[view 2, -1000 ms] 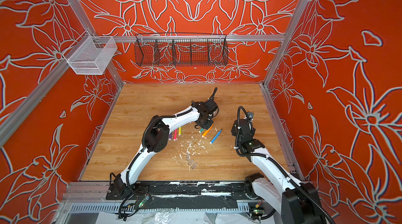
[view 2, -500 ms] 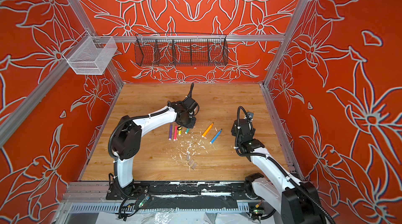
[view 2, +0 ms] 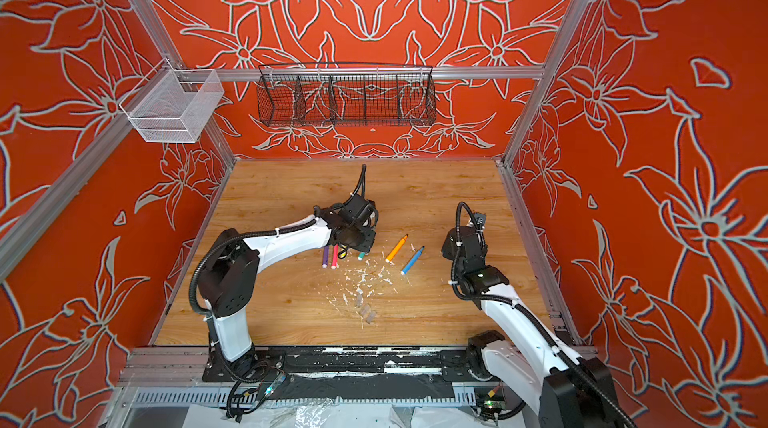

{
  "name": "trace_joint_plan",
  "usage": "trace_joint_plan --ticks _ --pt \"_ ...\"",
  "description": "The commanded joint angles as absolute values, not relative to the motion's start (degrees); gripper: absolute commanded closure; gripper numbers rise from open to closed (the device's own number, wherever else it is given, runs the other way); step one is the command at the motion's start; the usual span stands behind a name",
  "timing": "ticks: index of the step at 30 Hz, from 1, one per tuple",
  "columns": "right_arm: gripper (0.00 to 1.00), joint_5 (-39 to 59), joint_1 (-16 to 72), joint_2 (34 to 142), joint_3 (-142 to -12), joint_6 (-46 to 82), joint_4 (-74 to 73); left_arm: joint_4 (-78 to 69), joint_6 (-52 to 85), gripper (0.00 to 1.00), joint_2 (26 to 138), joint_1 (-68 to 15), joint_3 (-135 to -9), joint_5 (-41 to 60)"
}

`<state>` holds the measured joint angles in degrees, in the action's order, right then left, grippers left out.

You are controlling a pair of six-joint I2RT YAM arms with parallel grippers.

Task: Insert the pens into the pen caps
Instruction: 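Raise the green marker upright with the left gripper while the right gripper approaches it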

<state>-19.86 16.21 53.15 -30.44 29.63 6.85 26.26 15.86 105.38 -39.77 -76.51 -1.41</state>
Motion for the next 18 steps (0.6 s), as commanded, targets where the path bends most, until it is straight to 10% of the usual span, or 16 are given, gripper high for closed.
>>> trace_joint_plan --ticks 1,18 --pt "0.33 -7.20 16.33 49.63 -38.16 34.83 5.31 19.17 14.37 1.00 100.31 -40.08 -73.46 -2.68" --pt "0.32 3.32 34.53 51.60 -36.74 49.25 -8.64 -1.69 11.10 1.00 82.36 -41.60 -54.08 -0.99"
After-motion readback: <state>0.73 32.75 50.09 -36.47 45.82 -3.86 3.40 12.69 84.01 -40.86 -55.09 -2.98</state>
